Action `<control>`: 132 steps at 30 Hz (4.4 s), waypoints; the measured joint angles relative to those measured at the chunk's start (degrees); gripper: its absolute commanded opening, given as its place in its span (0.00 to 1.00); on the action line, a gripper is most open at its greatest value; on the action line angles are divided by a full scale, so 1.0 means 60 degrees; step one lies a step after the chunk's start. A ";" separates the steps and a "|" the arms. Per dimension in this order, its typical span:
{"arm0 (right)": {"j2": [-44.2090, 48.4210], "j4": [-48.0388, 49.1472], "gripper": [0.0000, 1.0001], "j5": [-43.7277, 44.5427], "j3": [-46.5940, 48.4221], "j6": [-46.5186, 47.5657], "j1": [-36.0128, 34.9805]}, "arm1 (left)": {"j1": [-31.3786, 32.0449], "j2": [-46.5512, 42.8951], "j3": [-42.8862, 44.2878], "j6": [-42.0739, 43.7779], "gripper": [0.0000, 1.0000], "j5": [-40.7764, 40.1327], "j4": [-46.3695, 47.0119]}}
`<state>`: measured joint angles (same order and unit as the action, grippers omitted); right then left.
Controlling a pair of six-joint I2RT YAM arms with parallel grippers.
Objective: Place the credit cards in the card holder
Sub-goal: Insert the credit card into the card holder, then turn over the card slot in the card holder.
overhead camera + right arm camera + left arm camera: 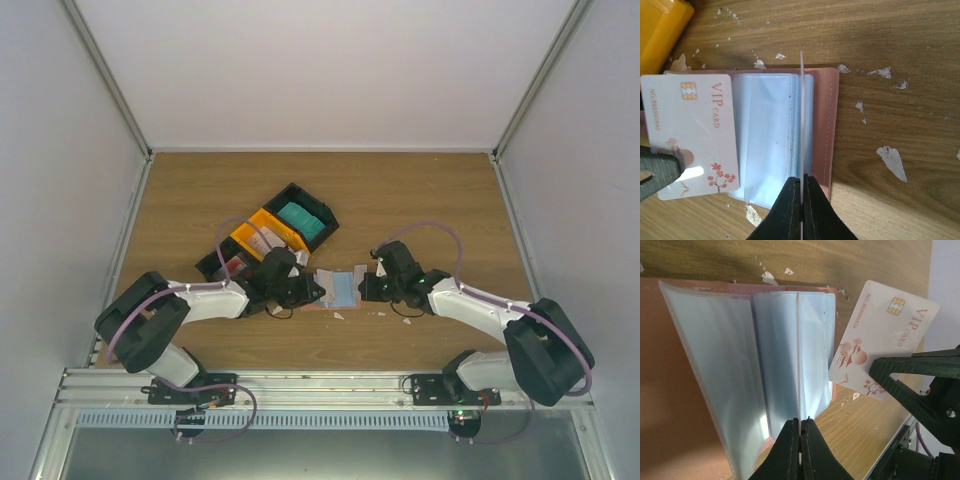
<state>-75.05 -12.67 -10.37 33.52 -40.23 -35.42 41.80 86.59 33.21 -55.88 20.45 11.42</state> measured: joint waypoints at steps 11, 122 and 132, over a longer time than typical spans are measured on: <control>0.0080 0.0138 0.00 0.0058 -0.0244 -0.0200 0.0004 | 0.0306 0.0907 0.0364 -0.0058 0.00 0.0011 0.0219; 0.1432 -0.0495 0.01 0.0994 -0.0459 -0.0521 -0.0007 | 0.0841 0.1982 0.2714 0.2812 0.10 -0.0838 -0.2692; 0.1428 -0.0393 0.00 0.0860 -0.0470 -0.0517 -0.0007 | 0.0838 0.2437 0.2776 0.2776 0.05 -0.0743 -0.2506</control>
<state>-66.48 -15.03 -5.21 30.70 -43.33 -35.46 46.83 101.21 49.87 -39.22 15.99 -3.62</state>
